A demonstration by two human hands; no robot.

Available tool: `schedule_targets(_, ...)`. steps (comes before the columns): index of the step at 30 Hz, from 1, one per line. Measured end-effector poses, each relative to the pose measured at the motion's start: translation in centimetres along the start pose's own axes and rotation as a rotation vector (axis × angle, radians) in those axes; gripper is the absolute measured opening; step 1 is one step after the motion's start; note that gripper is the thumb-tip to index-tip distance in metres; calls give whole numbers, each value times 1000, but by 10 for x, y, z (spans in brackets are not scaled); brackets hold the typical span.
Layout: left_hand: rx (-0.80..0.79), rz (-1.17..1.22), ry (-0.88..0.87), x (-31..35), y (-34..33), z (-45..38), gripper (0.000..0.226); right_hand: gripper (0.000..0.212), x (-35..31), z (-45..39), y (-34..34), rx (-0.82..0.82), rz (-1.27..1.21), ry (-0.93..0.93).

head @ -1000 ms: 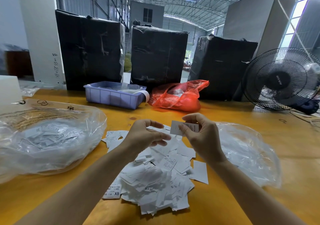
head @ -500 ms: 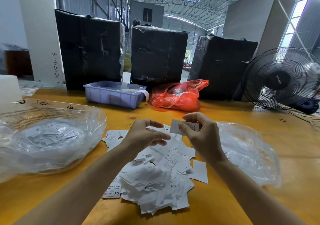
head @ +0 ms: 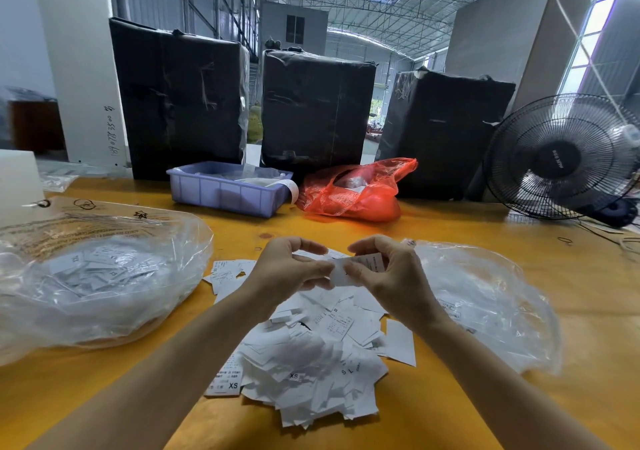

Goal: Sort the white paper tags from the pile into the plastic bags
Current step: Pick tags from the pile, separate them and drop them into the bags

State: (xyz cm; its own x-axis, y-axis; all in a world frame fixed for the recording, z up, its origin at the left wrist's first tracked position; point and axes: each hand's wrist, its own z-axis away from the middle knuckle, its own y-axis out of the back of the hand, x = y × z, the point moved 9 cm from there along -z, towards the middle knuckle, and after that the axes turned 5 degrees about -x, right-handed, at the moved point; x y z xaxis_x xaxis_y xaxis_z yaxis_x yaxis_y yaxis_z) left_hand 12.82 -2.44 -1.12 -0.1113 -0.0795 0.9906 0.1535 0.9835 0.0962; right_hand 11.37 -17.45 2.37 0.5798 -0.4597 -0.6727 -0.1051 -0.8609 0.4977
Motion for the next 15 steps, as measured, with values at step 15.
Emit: schedule_targets(15, 12, 41, -24, -5, -3, -1, 18, 57, 10, 4, -30, -314, -167, -209)
